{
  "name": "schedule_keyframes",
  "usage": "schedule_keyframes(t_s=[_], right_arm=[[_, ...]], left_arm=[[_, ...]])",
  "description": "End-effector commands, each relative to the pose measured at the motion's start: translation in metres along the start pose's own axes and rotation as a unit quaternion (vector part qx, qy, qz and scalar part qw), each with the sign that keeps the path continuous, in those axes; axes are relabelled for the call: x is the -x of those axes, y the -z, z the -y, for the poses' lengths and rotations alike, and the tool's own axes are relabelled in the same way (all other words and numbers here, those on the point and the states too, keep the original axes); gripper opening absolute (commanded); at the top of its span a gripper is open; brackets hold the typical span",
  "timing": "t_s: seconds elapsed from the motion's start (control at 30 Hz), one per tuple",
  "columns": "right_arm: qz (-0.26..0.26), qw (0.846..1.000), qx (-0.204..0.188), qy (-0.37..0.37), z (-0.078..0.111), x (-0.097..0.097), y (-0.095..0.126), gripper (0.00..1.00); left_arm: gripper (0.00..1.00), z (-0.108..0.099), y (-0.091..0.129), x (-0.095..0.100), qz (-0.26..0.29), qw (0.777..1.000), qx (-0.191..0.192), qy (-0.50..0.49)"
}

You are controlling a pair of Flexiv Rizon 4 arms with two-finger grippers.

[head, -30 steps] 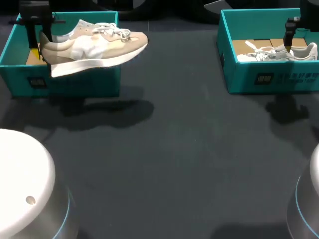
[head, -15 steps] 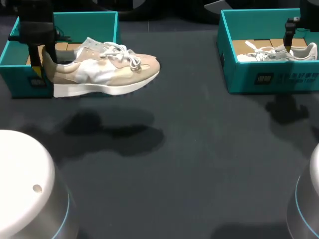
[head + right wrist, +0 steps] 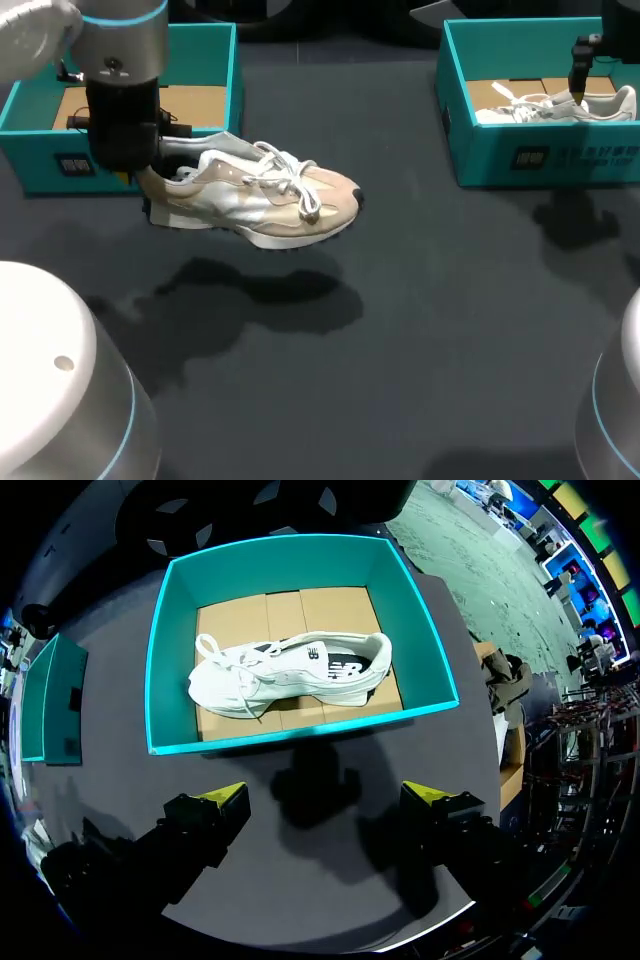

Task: Take the shoe out of the shoebox, open the shoe tongue, remove and reinsert the insole, then place the shoe into the shoebox

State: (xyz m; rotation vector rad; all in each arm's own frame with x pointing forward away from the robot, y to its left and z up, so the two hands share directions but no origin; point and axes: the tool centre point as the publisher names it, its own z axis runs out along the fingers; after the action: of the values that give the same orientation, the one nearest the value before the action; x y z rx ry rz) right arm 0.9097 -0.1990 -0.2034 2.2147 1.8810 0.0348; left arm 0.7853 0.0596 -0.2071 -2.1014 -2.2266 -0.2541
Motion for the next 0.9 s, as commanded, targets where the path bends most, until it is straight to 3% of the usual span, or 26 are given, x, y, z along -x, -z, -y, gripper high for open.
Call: schedule_keyframes(t_s=[0.03, 0.37, 0.9], right_arm=[[0.000, 1.000, 0.000, 0.000, 0.000, 0.000, 0.000, 1.00], [0.000, 1.000, 0.000, 0.000, 0.000, 0.000, 0.000, 1.00], [0.000, 1.000, 0.000, 0.000, 0.000, 0.000, 0.000, 1.00]], left_arm=[[0.00, 0.005, -0.011, 0.009, 0.000, 0.999, 0.051, -0.006], [0.00, 0.022, -0.024, 0.036, 0.000, 1.000, -0.001, -0.011], [0.00, 0.069, -0.064, 0.087, -0.024, 0.999, -0.030, 0.020]])
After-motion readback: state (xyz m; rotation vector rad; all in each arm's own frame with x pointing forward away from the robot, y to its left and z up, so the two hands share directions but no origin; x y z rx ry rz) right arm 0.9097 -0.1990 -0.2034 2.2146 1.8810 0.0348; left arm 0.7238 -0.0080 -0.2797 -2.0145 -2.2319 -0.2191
